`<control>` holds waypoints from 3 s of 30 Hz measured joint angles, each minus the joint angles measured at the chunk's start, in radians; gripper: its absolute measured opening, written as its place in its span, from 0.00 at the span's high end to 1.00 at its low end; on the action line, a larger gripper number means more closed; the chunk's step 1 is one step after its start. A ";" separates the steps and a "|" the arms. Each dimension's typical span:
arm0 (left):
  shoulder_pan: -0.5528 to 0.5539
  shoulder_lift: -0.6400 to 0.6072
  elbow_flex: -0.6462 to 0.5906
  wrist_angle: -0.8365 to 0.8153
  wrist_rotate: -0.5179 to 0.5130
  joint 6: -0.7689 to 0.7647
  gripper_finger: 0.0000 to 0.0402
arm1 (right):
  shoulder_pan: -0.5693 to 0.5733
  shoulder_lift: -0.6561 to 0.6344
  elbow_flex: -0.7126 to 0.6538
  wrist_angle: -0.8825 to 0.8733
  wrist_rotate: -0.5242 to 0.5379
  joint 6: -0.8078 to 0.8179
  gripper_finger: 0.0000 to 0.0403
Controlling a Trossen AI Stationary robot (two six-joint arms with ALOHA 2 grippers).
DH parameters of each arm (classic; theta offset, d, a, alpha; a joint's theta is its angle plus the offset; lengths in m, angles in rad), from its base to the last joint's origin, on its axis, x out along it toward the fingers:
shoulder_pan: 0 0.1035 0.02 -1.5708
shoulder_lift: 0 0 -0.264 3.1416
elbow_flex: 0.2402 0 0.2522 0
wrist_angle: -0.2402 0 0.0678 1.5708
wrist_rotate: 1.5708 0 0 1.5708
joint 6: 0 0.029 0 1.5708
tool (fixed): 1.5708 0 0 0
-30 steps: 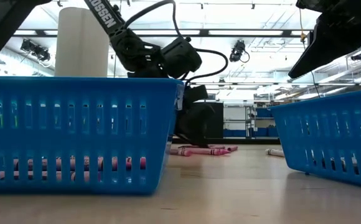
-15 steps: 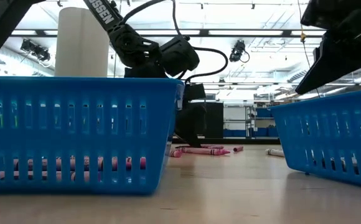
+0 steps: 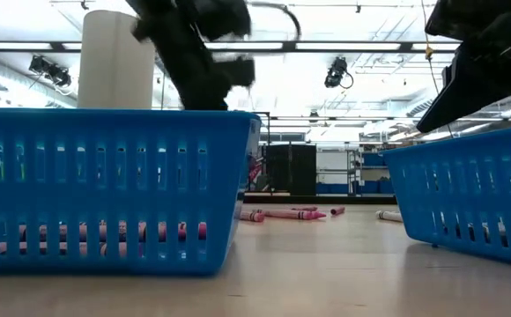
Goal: Sort crayons
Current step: Put the red crayon into the green basket, then put the pink crayon into the left blue basket
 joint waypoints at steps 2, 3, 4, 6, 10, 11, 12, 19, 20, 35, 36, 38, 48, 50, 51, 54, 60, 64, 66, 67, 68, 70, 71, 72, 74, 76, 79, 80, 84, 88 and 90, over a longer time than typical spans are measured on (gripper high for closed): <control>-0.041 -0.051 0.001 -0.092 -0.001 -0.049 0.93 | 0.000 0.000 0.000 -0.002 0.007 0.000 0.73; -0.063 -0.074 0.001 -0.143 -0.007 -0.080 0.93 | 0.000 0.000 0.000 -0.001 0.015 0.000 0.73; -0.087 -0.095 0.001 -0.193 -0.021 -0.115 0.93 | 0.000 0.000 0.000 -0.001 0.022 0.000 0.73; -0.140 -0.135 0.001 -0.278 -0.060 -0.190 0.93 | 0.000 0.000 0.000 -0.001 0.040 0.000 0.73; -0.254 -0.194 0.001 -0.470 -0.148 -0.386 0.93 | 0.000 0.000 0.000 -0.001 0.056 -0.002 0.73; -0.284 -0.205 0.002 -0.516 -0.161 -0.437 0.93 | 0.000 0.000 0.000 0.000 0.061 -0.002 0.73; -0.315 -0.215 0.002 -0.565 -0.172 -0.490 0.93 | 0.000 0.000 0.000 -0.001 0.064 -0.002 0.73; -0.527 -0.288 -0.083 -0.703 -0.221 -0.859 0.93 | 0.000 0.000 0.000 0.011 0.077 -0.004 0.73; -0.558 -0.304 -0.109 -0.710 -0.222 -0.916 0.93 | 0.000 0.000 0.000 0.017 0.078 -0.004 0.73; -0.913 -0.492 -0.385 -0.798 -0.158 -1.620 0.93 | 0.000 0.000 0.000 0.053 0.079 -0.030 0.73; -0.925 -0.497 -0.401 -0.794 -0.150 -1.648 0.93 | 0.000 0.000 0.000 0.053 0.079 -0.030 0.73; -0.940 -0.498 -0.409 -0.790 -0.143 -1.667 0.93 | -0.003 0.000 0.000 0.053 0.078 -0.030 0.73; -0.936 -0.493 -0.410 -0.777 -0.134 -1.692 0.77 | -0.032 0.000 0.000 0.073 0.075 -0.079 0.73; -0.926 -0.493 -0.409 -0.777 -0.134 -1.685 0.72 | -0.036 0.000 0.000 0.076 0.074 -0.085 0.73; -0.919 -0.493 -0.408 -0.777 -0.133 -1.674 0.70 | -0.039 0.000 0.000 0.076 0.074 -0.089 0.73; -0.893 -0.493 -0.381 -0.773 -0.184 -1.606 0.65 | -0.044 0.000 0.000 0.079 0.070 -0.096 0.73; -0.769 -0.477 -0.329 -0.740 -0.320 -1.394 0.64 | -0.048 0.000 0.000 0.087 0.071 -0.102 0.73; -0.642 -0.431 -0.325 -0.568 -0.363 -1.099 0.64 | -0.048 0.000 0.000 0.101 0.076 -0.107 0.73; -0.578 -0.402 -0.325 -0.443 -0.364 -0.930 0.64 | -0.048 0.000 0.000 0.118 0.076 -0.118 0.73; -0.548 -0.390 -0.325 -0.388 -0.364 -0.845 0.64 | -0.048 0.000 0.000 0.129 0.076 -0.126 0.73; -0.520 -0.378 -0.325 -0.324 -0.364 -0.757 0.64 | -0.048 0.000 0.000 0.138 0.075 -0.131 0.73; -0.469 -0.351 -0.325 -0.189 -0.363 -0.588 0.64 | -0.048 0.000 0.000 0.145 0.075 -0.136 0.73; -0.446 -0.339 -0.325 -0.131 -0.361 -0.510 0.64 | -0.048 0.000 0.000 0.148 0.075 -0.138 0.73; -0.423 -0.326 -0.325 -0.069 -0.350 -0.434 0.64 | -0.048 0.000 0.000 0.149 0.075 -0.139 0.73; -0.373 -0.293 -0.325 0.042 -0.291 -0.307 0.64 | -0.048 0.000 0.000 0.150 0.074 -0.139 0.73; -0.323 -0.254 -0.325 0.150 -0.207 -0.218 0.65 | -0.045 0.000 0.000 0.151 0.071 -0.138 0.73; -0.261 -0.184 -0.325 0.291 -0.113 -0.131 0.65 | -0.043 0.000 0.000 0.158 0.071 -0.141 0.73; -0.244 -0.159 -0.325 0.331 -0.094 -0.106 0.65 | -0.043 0.000 0.000 0.159 0.072 -0.142 0.73; -0.191 -0.076 -0.325 0.466 -0.015 -0.034 0.65 | -0.043 0.000 0.000 0.166 0.076 -0.143 0.73; -0.154 -0.009 -0.325 0.562 0.065 0.002 0.65 | -0.043 0.000 -0.009 0.192 0.105 -0.155 0.73; -0.139 0.019 -0.325 0.608 0.109 0.016 0.65 | -0.043 0.000 -0.035 0.261 0.121 -0.195 0.73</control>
